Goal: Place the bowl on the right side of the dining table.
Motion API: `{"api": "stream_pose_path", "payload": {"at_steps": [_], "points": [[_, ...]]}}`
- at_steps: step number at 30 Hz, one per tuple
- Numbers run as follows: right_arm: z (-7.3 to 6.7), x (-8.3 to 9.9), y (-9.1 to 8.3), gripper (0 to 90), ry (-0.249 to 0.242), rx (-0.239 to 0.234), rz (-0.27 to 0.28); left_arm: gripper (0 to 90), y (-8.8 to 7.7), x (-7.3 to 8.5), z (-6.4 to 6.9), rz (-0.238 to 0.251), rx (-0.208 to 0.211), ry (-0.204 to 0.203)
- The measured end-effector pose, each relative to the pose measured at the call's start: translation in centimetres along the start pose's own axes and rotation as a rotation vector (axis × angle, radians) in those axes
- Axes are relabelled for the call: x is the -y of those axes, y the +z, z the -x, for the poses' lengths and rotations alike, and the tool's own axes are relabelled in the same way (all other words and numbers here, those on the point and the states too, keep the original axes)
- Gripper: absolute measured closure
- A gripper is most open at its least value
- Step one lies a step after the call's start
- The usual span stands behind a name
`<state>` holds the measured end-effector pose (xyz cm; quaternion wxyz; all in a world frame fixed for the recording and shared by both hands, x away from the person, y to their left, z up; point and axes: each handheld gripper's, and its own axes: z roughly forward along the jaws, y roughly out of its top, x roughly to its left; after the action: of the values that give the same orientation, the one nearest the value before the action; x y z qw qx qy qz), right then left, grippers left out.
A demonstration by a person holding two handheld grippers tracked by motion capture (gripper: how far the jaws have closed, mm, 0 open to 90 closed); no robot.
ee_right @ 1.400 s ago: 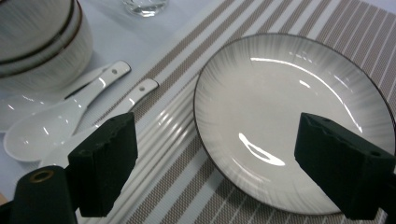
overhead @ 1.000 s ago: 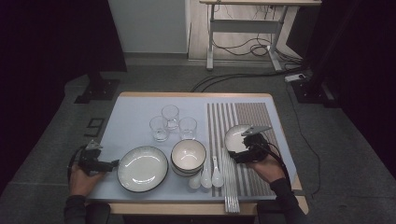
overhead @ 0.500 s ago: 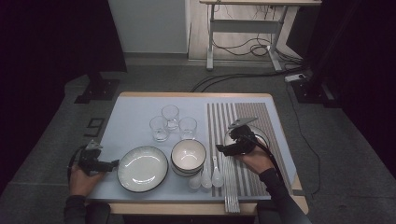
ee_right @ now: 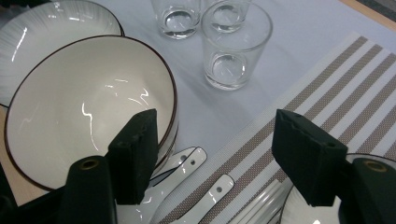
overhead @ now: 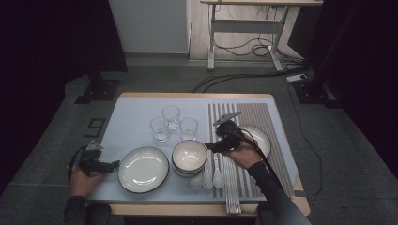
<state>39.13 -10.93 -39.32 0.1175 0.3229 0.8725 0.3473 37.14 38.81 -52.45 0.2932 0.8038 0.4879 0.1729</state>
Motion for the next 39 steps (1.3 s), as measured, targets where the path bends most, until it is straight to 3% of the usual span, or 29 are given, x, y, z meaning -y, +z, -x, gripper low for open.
{"api": "stream_pose_path", "payload": {"at_steps": [10, 15, 21, 24, 27, 39], "points": [[-1.2, -1.1, 2.6, 41.6, -0.067, 0.010, -0.081, 0.0, 0.0, 0.0, 0.0, -0.001, 0.000, 0.000], [-1.8, -1.3, 3.9, 53.5, -0.123, 0.012, -0.118, 0.0, 0.0, 0.0, 0.0, -0.001, 0.000, 0.000], [-2.3, -1.6, 5.2, 69.6, -0.156, 0.012, -0.154, 0.0, 0.0, 0.0, 0.0, -0.001, 0.000, 0.001], [-2.5, -1.6, 5.6, 78.4, -0.140, -0.017, -0.165, 0.0, 0.0, 0.0, 0.0, -0.001, -0.001, 0.002], [-2.4, -1.7, 5.6, 80.7, -0.127, -0.030, -0.173, 0.0, 0.0, 0.0, 0.0, -0.001, 0.001, 0.000], [-2.0, -2.2, 4.7, 82.5, -0.060, -0.059, -0.131, 0.0, 0.0, 0.0, 0.0, -0.001, 0.001, 0.000]]}}
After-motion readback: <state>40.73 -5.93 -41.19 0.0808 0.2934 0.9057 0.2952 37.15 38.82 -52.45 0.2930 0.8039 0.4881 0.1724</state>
